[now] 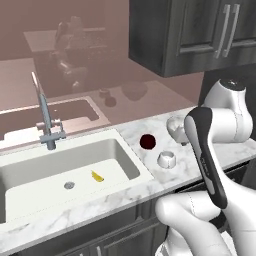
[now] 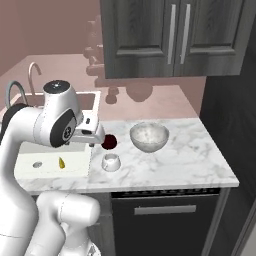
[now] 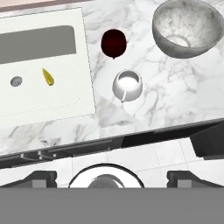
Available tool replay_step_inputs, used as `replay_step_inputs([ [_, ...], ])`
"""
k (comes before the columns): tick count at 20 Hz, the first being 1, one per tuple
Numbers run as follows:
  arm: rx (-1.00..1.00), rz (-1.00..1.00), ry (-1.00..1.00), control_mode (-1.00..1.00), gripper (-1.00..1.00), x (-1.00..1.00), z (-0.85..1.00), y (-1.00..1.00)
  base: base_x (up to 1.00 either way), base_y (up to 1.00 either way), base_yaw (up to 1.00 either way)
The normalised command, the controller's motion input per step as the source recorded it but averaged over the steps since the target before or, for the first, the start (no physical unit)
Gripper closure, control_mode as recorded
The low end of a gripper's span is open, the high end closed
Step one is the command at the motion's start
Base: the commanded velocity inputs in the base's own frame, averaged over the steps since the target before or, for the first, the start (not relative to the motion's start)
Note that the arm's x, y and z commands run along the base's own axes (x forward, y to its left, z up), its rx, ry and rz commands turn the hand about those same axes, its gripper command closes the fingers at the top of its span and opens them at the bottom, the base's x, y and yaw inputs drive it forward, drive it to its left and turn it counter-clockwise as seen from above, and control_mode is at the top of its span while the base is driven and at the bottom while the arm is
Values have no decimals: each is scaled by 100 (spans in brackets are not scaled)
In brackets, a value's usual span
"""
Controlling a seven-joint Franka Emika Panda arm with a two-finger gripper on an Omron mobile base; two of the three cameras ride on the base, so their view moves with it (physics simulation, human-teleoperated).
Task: Clear the mugs and bowl far away from the sink.
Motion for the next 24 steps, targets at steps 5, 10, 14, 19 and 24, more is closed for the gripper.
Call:
replay_step_inputs([
  [5, 0, 0, 0, 100, -100, 0, 0, 0, 25, 2, -2],
  [10, 0, 0, 0, 100, -100, 0, 0, 0, 32, 18, -11],
  [14, 0, 0, 0, 100, -100, 0, 0, 0, 31, 15, -13],
  [19, 0, 0, 0, 100, -100, 0, 0, 0, 17, 8, -9],
  [24, 0, 0, 0, -100, -100, 0, -5, 1, 2, 2, -4],
])
